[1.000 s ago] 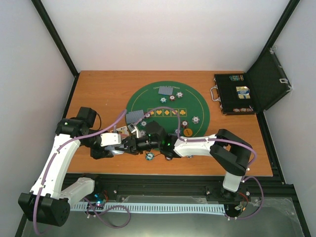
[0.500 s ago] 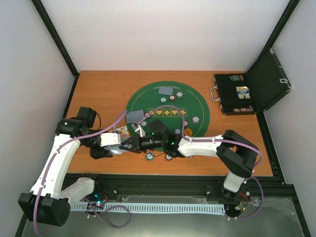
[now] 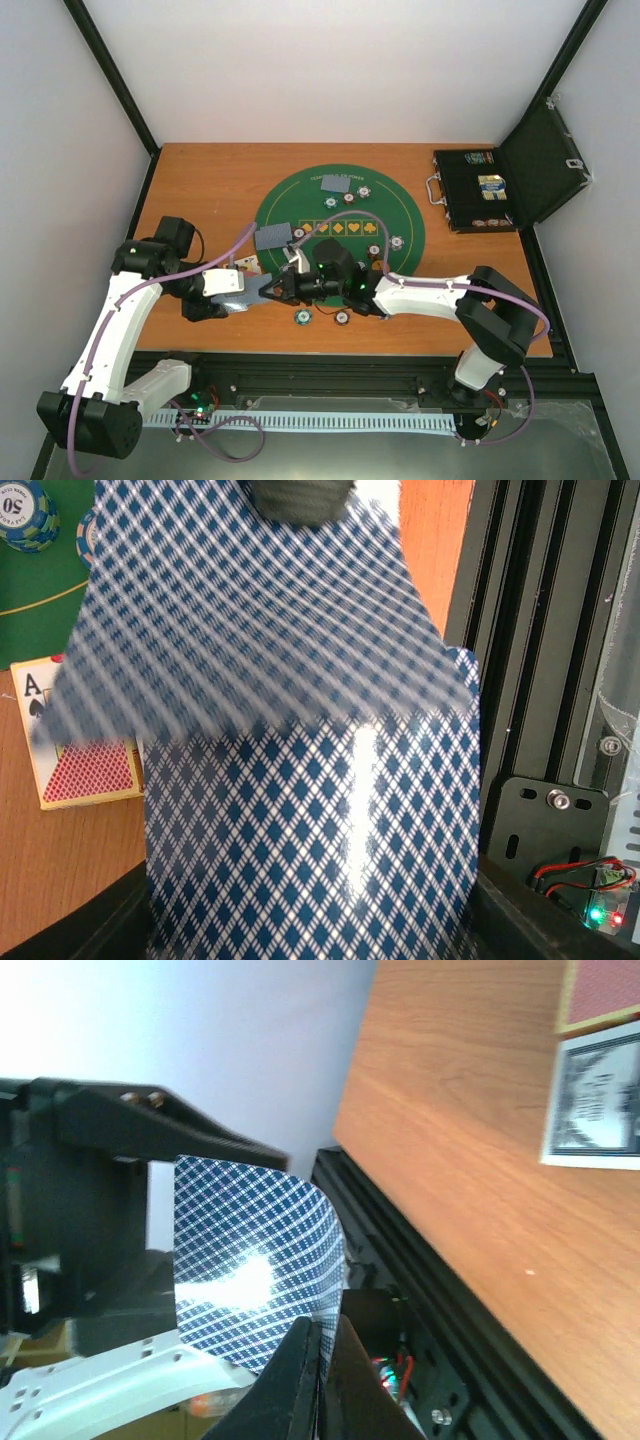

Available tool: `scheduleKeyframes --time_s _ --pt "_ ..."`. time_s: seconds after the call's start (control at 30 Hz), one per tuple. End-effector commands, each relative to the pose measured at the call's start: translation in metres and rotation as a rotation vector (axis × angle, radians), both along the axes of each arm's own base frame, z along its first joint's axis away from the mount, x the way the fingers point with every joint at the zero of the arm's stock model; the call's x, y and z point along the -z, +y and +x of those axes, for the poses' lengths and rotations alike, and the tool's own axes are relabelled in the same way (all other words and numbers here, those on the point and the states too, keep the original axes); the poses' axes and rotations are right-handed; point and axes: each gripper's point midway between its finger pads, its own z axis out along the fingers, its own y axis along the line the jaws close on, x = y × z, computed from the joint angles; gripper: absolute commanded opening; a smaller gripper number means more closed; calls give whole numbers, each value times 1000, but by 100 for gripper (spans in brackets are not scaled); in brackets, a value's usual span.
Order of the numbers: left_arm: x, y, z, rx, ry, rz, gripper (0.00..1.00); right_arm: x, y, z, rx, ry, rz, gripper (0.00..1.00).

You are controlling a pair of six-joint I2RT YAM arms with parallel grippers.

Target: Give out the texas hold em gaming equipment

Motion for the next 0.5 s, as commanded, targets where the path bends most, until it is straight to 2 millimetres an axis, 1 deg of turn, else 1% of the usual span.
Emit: scheduleKeyframes --time_s 0.0,0.13,0.23,0.33,0.43,0.47 --pt "-15 -8 0 22 -40 -50 2 17 -22 14 60 0 -79 3" --pt "-15 -7 1 21 -41 -46 2 16 -41 32 97 -8 -94 3" --pt "-15 -7 1 20 -40 -45 2 13 -62 55 135 -23 -112 3" --pt "-16 -7 0 20 -40 -45 2 10 -89 95 187 -47 -149 3" --pt "-17 -7 0 19 -42 -45 2 9 -117 148 242 -98 -218 3" --pt "-17 -7 0 19 -42 -45 2 0 -123 171 268 -135 -235 3"
